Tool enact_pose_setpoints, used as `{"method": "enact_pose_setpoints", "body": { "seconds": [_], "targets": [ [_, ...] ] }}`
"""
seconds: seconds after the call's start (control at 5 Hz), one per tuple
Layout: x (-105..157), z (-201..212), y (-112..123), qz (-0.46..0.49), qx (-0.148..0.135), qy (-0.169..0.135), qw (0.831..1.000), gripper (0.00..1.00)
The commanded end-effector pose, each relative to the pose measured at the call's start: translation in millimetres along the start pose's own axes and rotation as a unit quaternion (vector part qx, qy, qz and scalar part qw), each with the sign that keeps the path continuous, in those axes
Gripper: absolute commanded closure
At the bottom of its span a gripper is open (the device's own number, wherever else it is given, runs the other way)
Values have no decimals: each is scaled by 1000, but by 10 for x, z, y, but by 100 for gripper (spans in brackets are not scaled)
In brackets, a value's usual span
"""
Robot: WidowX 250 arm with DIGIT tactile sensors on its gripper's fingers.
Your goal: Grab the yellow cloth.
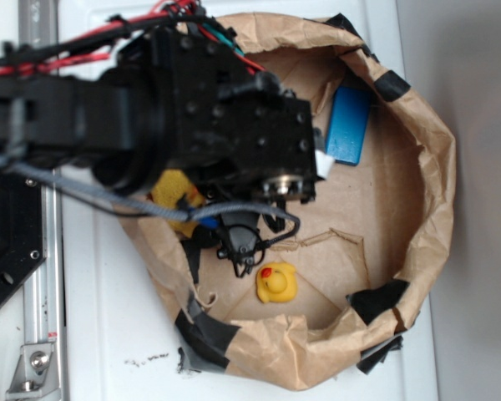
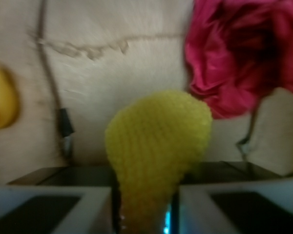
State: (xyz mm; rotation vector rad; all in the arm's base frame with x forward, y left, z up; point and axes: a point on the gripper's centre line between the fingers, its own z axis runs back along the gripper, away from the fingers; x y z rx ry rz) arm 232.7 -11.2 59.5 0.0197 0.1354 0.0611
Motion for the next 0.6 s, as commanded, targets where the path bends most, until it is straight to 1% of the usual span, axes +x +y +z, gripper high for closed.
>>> {"method": "enact_pose_setpoints", "body": {
  "seconds": [0.0,0.2,0.4],
  "targets": [
    [-33,789,22,55,3,-158,986,100],
    [-26,933,107,65,-35,-193,978,100],
    [26,847,119,70,-37,-192,978,100]
  ]
}}
